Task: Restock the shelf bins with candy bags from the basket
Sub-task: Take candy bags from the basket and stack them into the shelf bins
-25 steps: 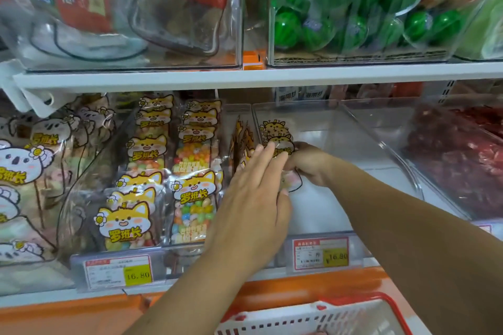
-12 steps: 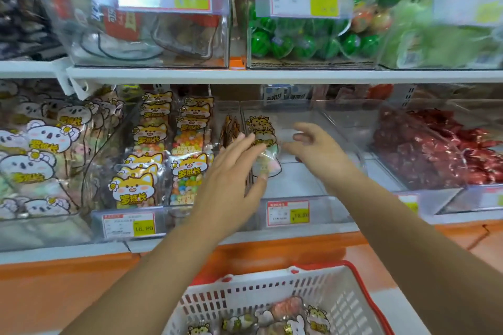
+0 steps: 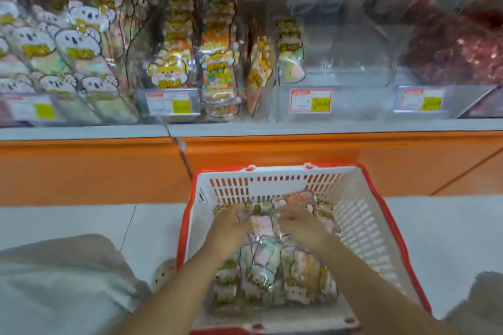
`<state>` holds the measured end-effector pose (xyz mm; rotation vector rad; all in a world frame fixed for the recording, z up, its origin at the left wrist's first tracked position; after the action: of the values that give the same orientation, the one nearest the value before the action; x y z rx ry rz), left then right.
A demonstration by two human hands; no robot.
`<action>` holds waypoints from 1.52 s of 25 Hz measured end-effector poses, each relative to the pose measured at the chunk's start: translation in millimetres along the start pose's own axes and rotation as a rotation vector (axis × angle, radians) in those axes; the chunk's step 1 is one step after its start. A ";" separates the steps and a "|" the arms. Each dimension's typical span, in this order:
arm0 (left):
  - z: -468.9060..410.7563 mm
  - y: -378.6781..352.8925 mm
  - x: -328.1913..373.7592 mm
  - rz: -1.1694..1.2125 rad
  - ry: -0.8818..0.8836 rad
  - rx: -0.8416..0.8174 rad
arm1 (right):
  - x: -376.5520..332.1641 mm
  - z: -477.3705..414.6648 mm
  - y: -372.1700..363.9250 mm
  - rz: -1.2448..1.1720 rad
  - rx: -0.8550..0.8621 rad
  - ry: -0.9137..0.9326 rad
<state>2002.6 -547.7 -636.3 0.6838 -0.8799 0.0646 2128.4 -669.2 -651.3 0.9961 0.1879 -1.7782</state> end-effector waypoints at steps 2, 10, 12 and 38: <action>-0.7 -20.9 -36.5 0.016 0.171 -0.095 | 30.8 -14.4 -22.1 0.108 -0.032 -0.049; -24.7 -36.3 -97.5 0.092 0.354 0.093 | 68.2 -56.1 -85.4 0.018 -0.221 -0.200; -28.0 -38.2 -101.4 0.098 0.339 0.085 | 63.5 -58.1 -94.2 -0.055 -0.232 -0.194; -28.3 -25.2 -101.7 0.611 0.419 0.191 | 83.8 -51.0 -85.4 1.331 -0.209 0.214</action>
<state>1964.1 -529.0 -736.1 0.5286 -0.6524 0.8191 2074.8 -662.4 -769.6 0.8176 -0.1489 -0.4293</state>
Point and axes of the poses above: each hand's wrist, its own z-axis away from the middle knuckle, its own y-axis out of the back of the hand, x = y × z, the point moved 5 cm from there along -z, towards the middle knuckle, and after that the axes turned 4 degrees about -y, right-handed, at the moved point
